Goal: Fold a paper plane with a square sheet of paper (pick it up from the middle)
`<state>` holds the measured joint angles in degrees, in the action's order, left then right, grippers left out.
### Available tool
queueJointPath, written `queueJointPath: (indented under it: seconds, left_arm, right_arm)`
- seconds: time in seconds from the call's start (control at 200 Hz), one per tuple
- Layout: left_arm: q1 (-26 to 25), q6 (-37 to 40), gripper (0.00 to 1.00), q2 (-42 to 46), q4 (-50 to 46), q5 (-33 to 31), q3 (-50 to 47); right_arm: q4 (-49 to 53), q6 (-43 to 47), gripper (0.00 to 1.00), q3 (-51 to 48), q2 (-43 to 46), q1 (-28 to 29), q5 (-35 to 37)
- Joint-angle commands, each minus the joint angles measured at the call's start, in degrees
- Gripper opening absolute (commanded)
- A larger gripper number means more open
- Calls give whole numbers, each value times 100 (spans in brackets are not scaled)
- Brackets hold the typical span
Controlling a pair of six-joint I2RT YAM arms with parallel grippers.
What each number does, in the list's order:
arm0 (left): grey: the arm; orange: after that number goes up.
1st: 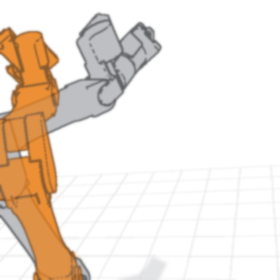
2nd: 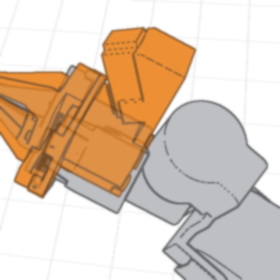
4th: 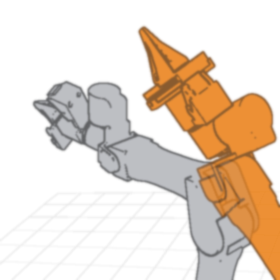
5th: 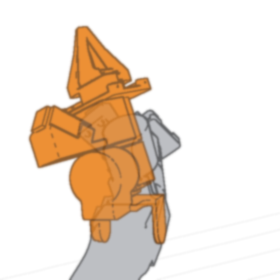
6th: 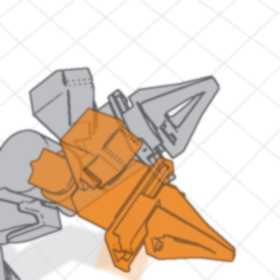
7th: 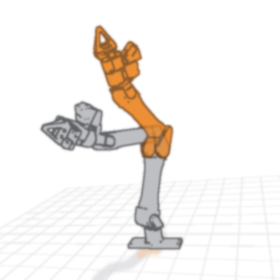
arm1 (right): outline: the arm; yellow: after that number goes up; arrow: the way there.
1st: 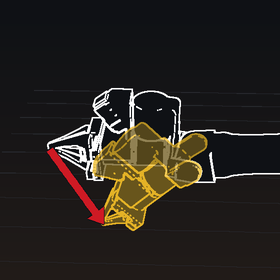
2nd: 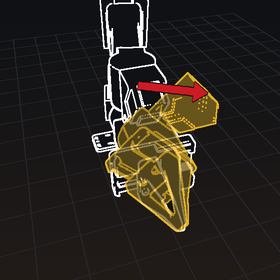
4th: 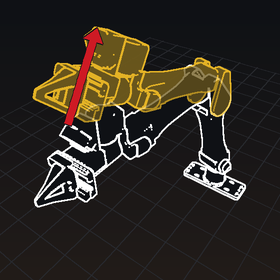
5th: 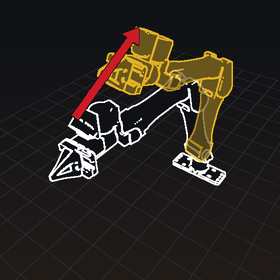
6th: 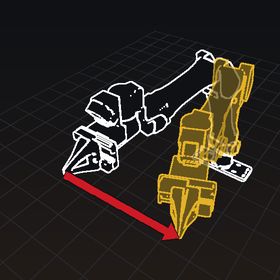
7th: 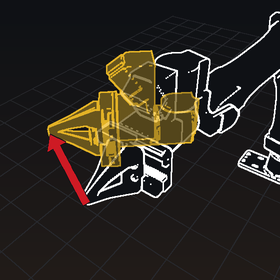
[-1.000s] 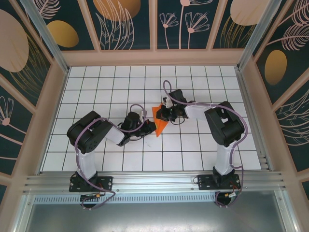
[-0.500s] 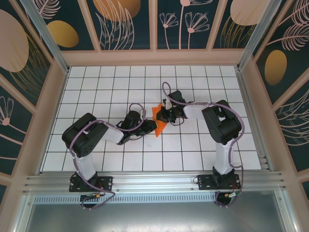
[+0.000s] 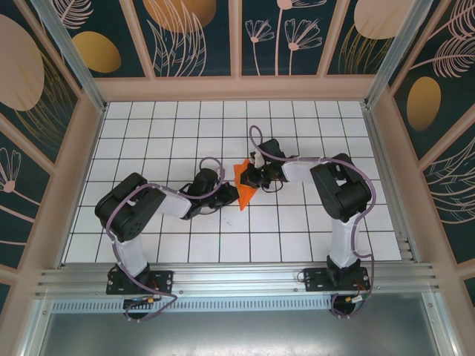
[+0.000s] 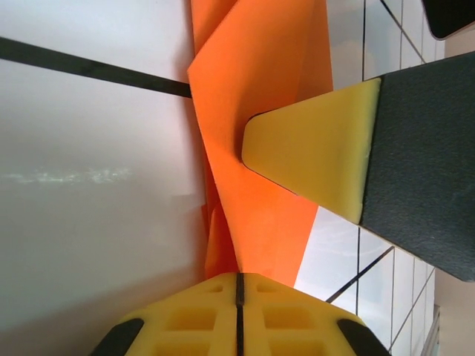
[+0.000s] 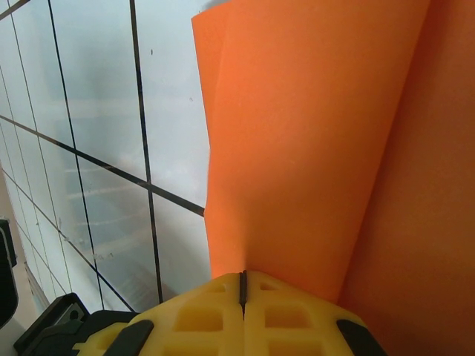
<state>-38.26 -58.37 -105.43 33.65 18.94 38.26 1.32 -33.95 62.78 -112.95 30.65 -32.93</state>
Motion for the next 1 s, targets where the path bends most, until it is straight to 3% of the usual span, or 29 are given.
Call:
queueJointPath:
  seconds: [0.0, 0.34, 0.711, 0.996]
  left_arm:
    - [48, 257, 8, -255, -684, -387, 59]
    - [51, 370, 5, -408, -841, -425, 89]
    - [47, 366, 5, -390, -875, -435, 50]
    - [49, 484, 4, -416, -1132, -487, 168]
  right_arm:
    - [-1, -6, 6, 207, -10, 28, -102]
    - [246, 56, 14, 139, 773, 11, 112]
    - [-211, -326, 1, -763, 999, 37, -31]
    - [-366, -396, 0, -858, 529, 151, -36]
